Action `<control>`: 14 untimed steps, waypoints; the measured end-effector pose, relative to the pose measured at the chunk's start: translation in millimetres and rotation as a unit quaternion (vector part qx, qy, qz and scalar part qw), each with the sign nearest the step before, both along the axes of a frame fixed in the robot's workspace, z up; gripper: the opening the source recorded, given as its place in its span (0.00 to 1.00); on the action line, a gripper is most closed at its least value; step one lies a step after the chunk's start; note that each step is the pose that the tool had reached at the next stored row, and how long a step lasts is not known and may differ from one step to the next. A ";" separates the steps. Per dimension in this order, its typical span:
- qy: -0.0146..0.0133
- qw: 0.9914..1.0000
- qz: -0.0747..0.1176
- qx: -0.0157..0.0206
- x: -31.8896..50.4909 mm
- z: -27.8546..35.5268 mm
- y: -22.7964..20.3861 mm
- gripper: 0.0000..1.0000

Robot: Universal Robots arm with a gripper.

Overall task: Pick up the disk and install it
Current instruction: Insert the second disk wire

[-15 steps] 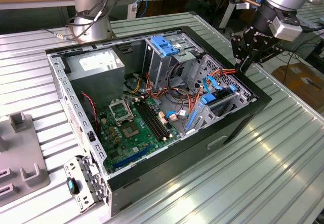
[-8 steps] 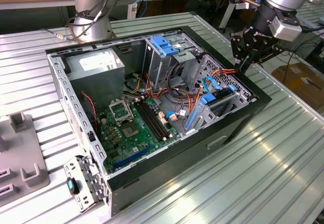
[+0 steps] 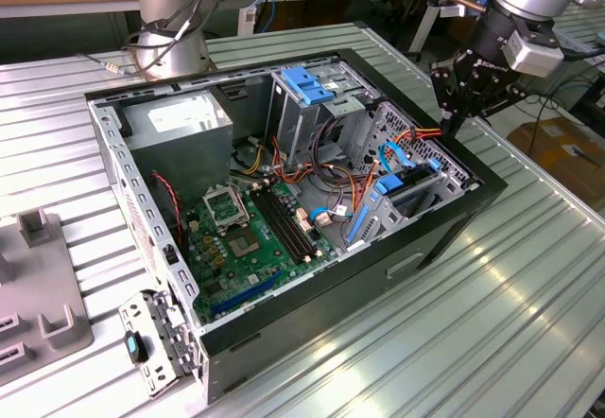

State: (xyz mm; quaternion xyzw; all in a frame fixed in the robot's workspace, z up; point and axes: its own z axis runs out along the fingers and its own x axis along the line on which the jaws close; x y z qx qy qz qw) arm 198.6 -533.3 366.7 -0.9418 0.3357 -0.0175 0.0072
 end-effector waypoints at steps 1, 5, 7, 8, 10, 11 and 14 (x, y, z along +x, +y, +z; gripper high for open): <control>0.000 1.000 0.000 0.000 -0.1 0.0 0.0 0.16; 0.000 1.000 0.000 0.000 -0.2 0.0 0.0 0.16; 0.000 1.000 0.000 0.000 -0.4 0.0 0.0 0.18; 0.000 1.000 0.000 0.000 -0.4 0.0 0.0 0.24; 0.000 1.000 0.000 0.000 -0.4 0.0 1.0 0.24; 0.000 1.000 0.000 0.000 -0.1 0.0 2.4 0.24; 0.000 1.000 0.001 0.000 0.5 0.0 3.1 0.24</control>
